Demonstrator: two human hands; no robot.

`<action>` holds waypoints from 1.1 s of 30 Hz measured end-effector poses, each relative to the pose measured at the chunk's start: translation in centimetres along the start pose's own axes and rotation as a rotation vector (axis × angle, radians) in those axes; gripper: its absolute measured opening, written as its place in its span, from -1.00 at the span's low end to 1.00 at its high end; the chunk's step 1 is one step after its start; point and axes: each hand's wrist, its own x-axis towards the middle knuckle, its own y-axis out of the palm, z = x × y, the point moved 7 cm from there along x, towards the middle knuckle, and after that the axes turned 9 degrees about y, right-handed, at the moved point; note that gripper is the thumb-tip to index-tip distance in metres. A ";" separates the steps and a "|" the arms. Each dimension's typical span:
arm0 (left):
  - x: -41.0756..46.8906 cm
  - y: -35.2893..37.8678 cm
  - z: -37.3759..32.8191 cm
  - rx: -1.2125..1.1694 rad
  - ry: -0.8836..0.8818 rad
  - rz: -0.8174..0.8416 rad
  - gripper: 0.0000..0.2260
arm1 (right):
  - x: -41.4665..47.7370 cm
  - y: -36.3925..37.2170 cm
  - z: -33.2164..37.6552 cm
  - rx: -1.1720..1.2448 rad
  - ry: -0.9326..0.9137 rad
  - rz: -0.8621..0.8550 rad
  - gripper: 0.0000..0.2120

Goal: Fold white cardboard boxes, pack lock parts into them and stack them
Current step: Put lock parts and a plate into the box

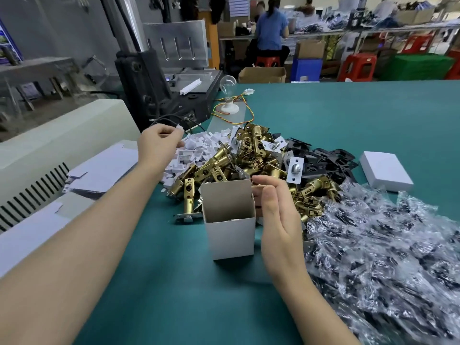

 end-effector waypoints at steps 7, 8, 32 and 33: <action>-10.2 -5.1 -4.5 -0.260 0.058 0.104 -0.87 | 0.2 -0.2 0.1 0.004 0.014 0.022 -0.58; -11.6 -5.9 -5.2 -0.284 0.076 0.111 -0.87 | 0.1 -0.1 0.2 -0.017 0.013 0.037 -0.59; -19.1 -3.5 -13.6 0.332 0.886 0.327 -0.89 | 0.4 -0.1 -0.5 -0.016 0.058 0.049 -0.67; -19.3 -3.4 -13.9 0.342 0.926 0.325 -0.90 | 0.4 -0.2 -0.6 -0.003 0.068 0.026 -0.65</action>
